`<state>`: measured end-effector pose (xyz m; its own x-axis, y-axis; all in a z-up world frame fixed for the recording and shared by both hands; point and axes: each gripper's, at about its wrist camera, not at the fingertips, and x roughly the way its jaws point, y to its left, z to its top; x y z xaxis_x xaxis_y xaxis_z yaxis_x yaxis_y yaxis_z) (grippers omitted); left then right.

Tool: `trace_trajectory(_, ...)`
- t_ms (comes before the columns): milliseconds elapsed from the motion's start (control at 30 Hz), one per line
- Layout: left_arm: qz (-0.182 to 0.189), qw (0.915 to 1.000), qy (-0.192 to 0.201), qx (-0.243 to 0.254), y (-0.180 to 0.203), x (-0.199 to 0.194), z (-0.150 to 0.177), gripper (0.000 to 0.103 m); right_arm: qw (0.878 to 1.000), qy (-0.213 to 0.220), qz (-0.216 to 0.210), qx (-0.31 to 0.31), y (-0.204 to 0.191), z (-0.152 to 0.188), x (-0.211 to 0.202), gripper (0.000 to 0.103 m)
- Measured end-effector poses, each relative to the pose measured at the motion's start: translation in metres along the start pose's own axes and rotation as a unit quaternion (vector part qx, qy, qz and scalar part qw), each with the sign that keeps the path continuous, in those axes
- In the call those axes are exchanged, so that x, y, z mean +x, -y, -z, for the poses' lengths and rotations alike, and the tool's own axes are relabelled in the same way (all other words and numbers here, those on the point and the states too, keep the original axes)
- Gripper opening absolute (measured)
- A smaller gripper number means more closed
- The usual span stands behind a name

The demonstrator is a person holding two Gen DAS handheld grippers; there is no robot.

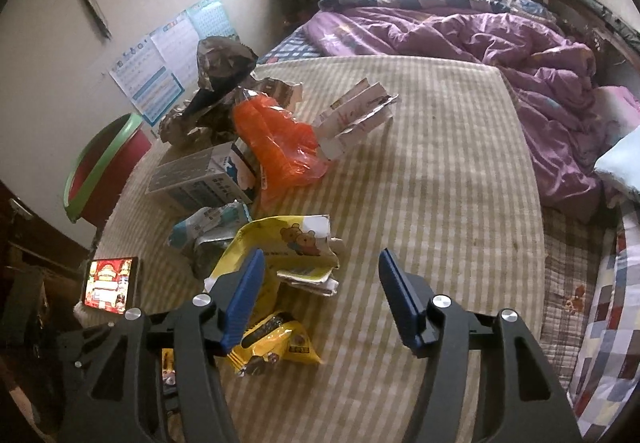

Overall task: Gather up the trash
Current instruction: 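Grasp the yellow wrapper with the left tool while the right tool grasps a yellow bag, then carry the yellow wrapper to the bucket and open the left tool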

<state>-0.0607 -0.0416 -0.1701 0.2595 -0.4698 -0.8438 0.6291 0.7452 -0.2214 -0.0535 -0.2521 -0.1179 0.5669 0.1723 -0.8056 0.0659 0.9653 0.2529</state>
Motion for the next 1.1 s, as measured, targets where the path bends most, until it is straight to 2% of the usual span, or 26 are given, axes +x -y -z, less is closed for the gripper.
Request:
trace_trajectory(133, -0.003, 0.9998, 0.014, -0.014, 0.000, -0.005, -0.008, 0.041, 1.000, -0.003, -0.006, -0.011, -0.003, -0.003, 0.006, 0.065)
trace_trajectory(333, -0.005, 0.9977, 0.054, -0.039, -0.003, -0.023, -0.028, 0.041, 1.000, -0.013, -0.013, -0.008, 0.009, -0.014, 0.025, 0.065)
trace_trajectory(533, -0.006, 0.9944, 0.083, -0.065, -0.009, -0.035, -0.046, 0.041, 0.996, -0.048, -0.071, -0.003, 0.018, -0.019, 0.050, 0.065)
trace_trajectory(767, -0.007, 0.9921, 0.087, -0.091, -0.019, -0.039, -0.053, 0.041, 0.991, -0.062, -0.115, -0.026, 0.016, -0.023, 0.063, 0.065)
trace_trajectory(800, -0.008, 0.9920, 0.086, -0.092, -0.019, -0.039, -0.052, 0.041, 0.991, -0.062, -0.117, -0.027, 0.016, -0.023, 0.064, 0.064)
trace_trajectory(867, -0.009, 0.9919, 0.086, -0.093, -0.020, -0.038, -0.054, 0.041, 0.990, -0.059, -0.121, -0.027, 0.018, -0.023, 0.061, 0.050)
trace_trajectory(1100, -0.008, 0.9910, 0.100, -0.088, -0.017, -0.045, -0.062, 0.041, 0.996, -0.025, -0.082, -0.023, 0.030, -0.021, 0.040, 0.047)
